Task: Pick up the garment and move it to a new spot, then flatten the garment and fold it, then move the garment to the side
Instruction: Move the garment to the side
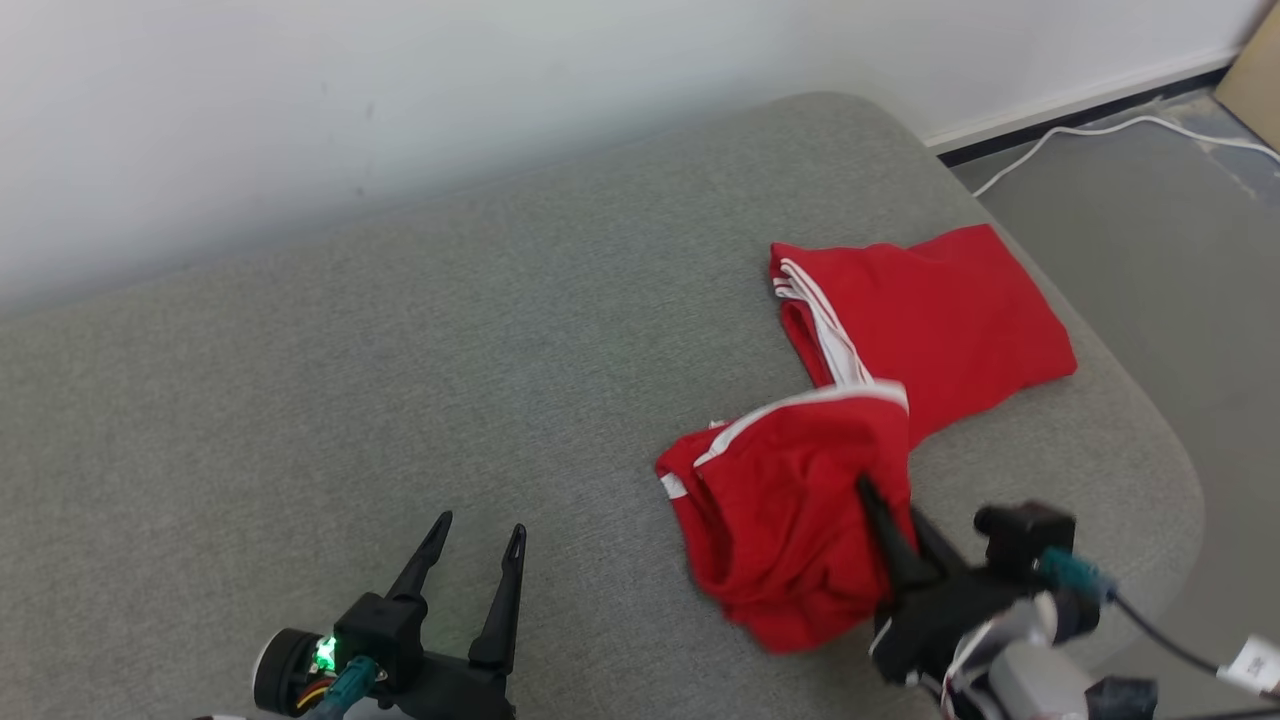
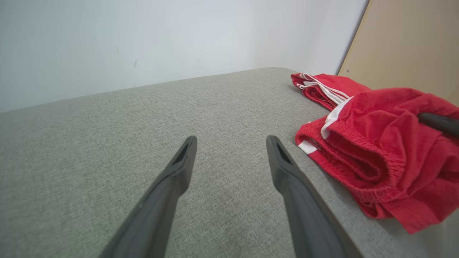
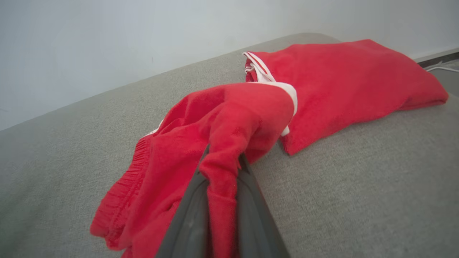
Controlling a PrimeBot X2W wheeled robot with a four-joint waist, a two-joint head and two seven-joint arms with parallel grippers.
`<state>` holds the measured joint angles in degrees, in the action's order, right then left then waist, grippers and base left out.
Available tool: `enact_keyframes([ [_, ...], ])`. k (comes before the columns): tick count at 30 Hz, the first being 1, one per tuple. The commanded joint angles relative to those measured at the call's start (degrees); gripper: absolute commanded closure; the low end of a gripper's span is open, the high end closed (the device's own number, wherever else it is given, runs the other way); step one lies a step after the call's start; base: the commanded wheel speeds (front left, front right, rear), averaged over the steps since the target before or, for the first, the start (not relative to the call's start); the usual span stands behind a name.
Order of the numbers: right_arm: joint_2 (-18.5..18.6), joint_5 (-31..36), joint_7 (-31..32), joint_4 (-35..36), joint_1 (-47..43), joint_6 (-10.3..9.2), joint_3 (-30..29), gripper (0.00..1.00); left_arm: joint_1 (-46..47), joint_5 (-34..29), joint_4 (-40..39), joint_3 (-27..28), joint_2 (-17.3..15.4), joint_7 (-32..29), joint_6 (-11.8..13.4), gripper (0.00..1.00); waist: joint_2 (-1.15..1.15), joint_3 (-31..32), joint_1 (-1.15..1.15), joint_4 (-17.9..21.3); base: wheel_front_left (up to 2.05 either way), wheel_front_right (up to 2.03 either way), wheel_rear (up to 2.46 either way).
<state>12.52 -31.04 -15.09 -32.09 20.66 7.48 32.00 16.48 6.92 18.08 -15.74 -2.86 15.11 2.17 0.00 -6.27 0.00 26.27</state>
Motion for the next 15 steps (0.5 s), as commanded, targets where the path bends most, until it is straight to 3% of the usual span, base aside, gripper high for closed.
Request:
enact_keyframes([
  [1,1.4,0.6,0.0,0.9,2.4,0.01,0.5,1.00,0.4,-0.6,0.1,-0.1,-0.1,0.0,0.0,0.00,0.00,-0.8,0.00,-1.1,0.00,0.00,0.00],
  [7,6.5,1.6,0.0,1.1,9.9,0.01,1.7,1.00,0.8,-1.5,1.4,-0.1,-0.1,0.0,-0.1,0.00,0.00,-2.6,0.00,-3.1,0.00,0.00,0.00],
  [15,14.0,1.6,0.0,-5.9,18.7,0.01,0.2,1.00,2.7,-2.5,1.9,-0.1,-0.1,0.0,-0.5,0.00,0.00,-5.2,0.00,-6.7,0.00,0.00,0.00],
])
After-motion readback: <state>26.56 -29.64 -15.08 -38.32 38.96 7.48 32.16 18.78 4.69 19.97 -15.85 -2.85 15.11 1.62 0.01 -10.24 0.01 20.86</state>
